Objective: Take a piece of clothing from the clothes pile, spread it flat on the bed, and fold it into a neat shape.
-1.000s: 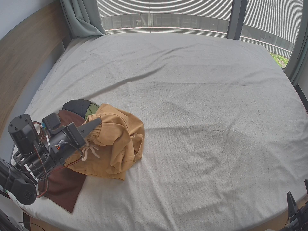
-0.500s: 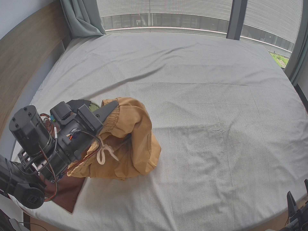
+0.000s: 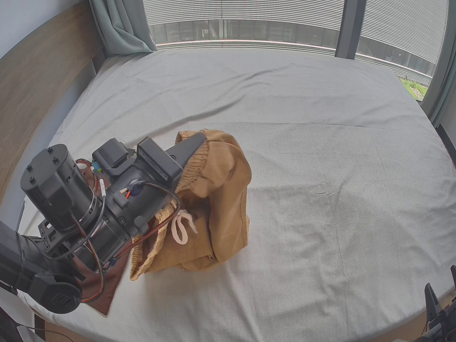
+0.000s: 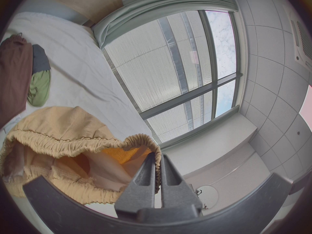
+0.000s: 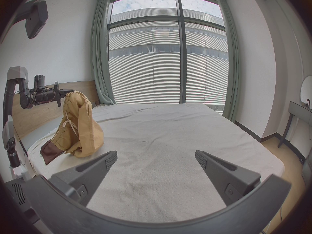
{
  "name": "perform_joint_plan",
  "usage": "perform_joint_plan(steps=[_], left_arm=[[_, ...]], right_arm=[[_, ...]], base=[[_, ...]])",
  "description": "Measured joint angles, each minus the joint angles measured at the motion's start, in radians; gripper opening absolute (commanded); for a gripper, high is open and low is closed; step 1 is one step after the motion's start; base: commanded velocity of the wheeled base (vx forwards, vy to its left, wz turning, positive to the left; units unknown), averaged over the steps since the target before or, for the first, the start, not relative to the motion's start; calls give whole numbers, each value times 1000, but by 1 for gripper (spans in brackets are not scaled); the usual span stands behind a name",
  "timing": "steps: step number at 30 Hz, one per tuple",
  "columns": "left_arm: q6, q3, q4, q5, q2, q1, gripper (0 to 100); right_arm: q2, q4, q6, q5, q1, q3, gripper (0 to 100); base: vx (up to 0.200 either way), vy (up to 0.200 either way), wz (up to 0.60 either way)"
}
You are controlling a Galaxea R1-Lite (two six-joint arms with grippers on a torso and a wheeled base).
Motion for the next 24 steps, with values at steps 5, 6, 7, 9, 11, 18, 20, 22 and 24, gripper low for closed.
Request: perform_joint_plan(steps=[5,6,7,9,11,18,20,22,24], left_arm=[[-28,-15,-7,-1,26,-45,0],[-32,-20,-7,-2,34,-55,0],[-35,-27,-8,-2,44,-64,0],[-43,-44,-9,-4,64,-81,0],[-54,-67,-10,-7,87,-101,0],[-77,-163,-10,-34,180,-170,0],[-79,-193,-10,-38,211,-187,0],[-81,-225,-11,-41,242,-203,0],[-82,-258,-11,-44,273,-218,0]], right_arm=[[0,0,0,0,0,0,100],[0,0,0,0,0,0,100],[0,0,-1,0,0,0,100],[0,0,-1,0,0,0,100],[0,0,-1,0,0,0,100],[0,0,-1,0,0,0,100],[0,0,-1,0,0,0,100],[0,0,-1,0,0,0,100],[0,0,-1,0,0,0,100]], base=[[0,0,0],[0,0,0],[0,0,0],[0,0,0],[0,0,0],[0,0,0],[0,0,0],[0,0,0],[0,0,0]])
